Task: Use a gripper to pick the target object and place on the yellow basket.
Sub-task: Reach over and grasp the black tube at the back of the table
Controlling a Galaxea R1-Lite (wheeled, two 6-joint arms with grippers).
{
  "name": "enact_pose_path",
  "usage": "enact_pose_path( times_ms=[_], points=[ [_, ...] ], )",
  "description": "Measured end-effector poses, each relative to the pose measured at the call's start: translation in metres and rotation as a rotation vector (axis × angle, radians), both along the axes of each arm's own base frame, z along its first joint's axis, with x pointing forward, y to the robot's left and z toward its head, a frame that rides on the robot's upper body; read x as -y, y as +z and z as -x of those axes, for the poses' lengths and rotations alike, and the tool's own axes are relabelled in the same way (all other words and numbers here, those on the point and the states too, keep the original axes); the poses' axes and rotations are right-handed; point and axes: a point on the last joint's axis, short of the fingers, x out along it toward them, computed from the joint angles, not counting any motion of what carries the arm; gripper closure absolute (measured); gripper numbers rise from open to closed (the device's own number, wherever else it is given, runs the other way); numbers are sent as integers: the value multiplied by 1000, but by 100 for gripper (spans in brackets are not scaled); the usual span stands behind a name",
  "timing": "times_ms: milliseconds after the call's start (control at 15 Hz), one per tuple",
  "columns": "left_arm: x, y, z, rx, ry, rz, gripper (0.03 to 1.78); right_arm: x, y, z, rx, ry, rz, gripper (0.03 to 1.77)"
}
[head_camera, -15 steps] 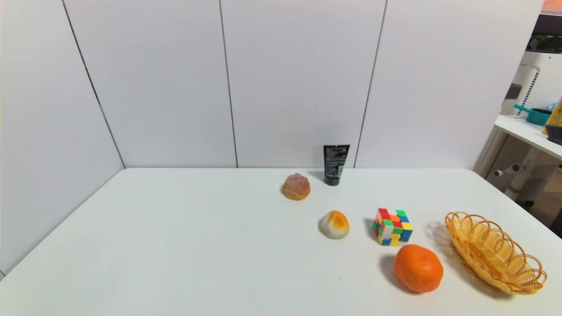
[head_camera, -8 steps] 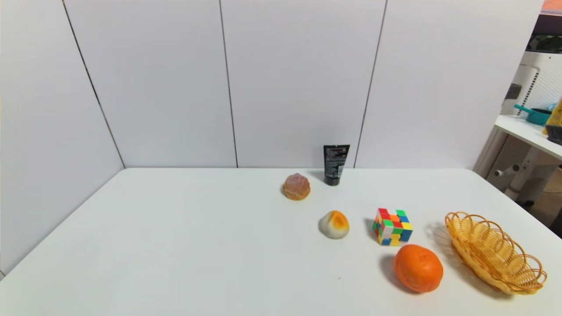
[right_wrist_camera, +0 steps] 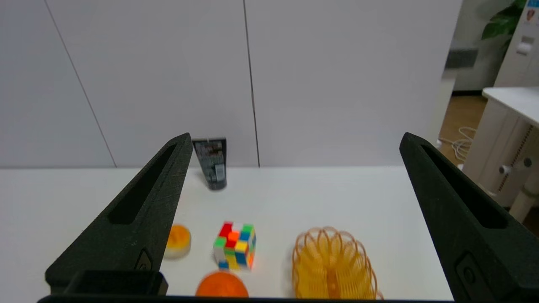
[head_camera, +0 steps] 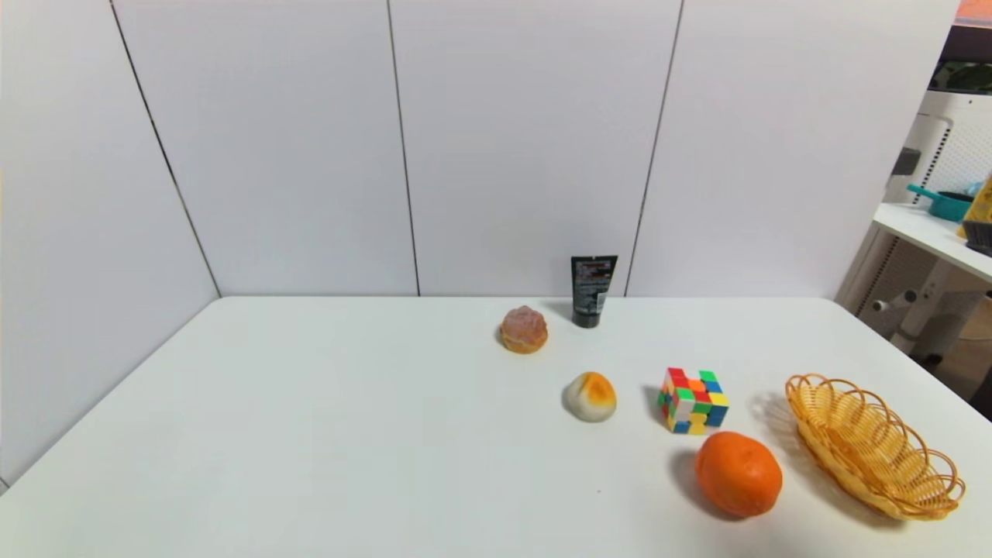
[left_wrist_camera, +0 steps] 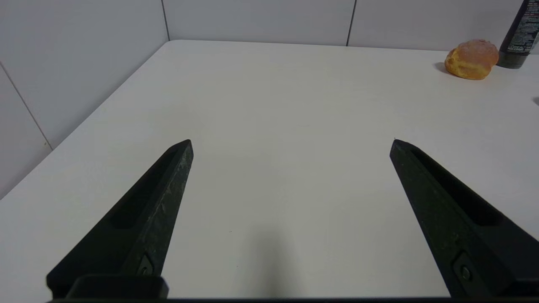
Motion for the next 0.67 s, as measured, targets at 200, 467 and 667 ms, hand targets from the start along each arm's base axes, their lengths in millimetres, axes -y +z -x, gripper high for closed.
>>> enact_pose_path(
  times_ms=[200, 467, 667],
  points=[
    [0, 0, 0, 0, 0, 0, 12, -8, 52, -57, 11, 60, 40, 10],
    [0, 0, 0, 0, 0, 0, 12, -25, 85, -139, 9, 176, 116, 10],
    [0, 0, 0, 0, 0, 0, 12, -38, 88, -192, -4, 296, 171, 10]
  ],
)
